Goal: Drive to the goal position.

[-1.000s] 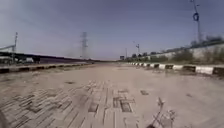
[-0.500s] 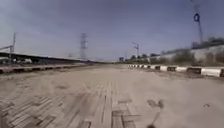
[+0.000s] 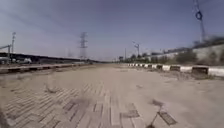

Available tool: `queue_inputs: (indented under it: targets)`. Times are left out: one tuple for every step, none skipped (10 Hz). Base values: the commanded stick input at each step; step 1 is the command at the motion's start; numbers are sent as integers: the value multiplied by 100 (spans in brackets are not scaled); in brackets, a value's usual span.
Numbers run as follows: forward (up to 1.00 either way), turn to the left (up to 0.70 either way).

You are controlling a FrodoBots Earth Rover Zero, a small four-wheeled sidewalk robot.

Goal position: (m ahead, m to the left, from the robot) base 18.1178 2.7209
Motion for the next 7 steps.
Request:
queue_inputs:
  targets:
    - [100,0]
    - [100,0]
    - [100,0]
    - [100,0]
    - [100,0]
    - [100,0]
    - [100,0]
